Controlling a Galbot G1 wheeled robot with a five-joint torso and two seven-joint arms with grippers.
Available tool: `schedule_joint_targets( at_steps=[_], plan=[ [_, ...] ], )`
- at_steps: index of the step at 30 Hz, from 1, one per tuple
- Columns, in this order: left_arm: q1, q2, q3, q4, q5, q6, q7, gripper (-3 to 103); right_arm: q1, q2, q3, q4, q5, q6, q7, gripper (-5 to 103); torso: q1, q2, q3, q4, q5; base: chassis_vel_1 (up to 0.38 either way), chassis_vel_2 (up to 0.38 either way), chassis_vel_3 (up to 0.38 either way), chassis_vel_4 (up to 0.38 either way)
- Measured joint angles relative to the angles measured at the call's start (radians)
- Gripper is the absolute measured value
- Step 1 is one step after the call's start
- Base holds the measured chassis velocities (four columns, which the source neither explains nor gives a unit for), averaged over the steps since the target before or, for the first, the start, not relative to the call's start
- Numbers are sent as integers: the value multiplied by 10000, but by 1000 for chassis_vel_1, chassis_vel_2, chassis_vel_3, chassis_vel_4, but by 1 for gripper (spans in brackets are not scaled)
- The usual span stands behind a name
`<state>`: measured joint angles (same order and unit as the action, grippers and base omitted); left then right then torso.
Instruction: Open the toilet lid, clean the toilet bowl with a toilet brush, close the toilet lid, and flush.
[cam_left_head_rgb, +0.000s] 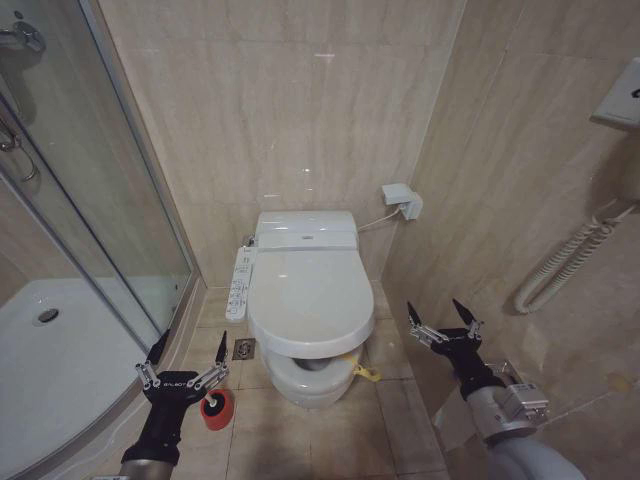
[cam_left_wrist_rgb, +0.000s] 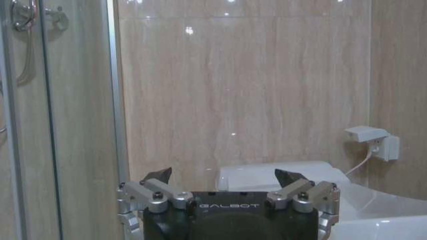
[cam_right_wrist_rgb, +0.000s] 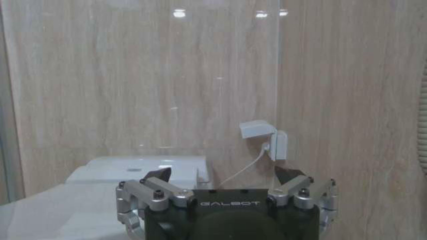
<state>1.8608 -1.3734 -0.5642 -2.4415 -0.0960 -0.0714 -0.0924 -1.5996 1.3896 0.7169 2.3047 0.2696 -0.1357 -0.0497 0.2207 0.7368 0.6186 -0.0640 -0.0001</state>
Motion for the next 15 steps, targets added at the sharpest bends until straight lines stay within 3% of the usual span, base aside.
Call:
schedule_joint_targets(
  at_steps=[15],
  plan=[
    [0, 0, 0, 0, 0, 0, 0, 100, -164, 123, -120, 472, 118, -102, -3, 100, -2, 0, 0, 0, 0, 0, 0, 0, 0]
  ],
)
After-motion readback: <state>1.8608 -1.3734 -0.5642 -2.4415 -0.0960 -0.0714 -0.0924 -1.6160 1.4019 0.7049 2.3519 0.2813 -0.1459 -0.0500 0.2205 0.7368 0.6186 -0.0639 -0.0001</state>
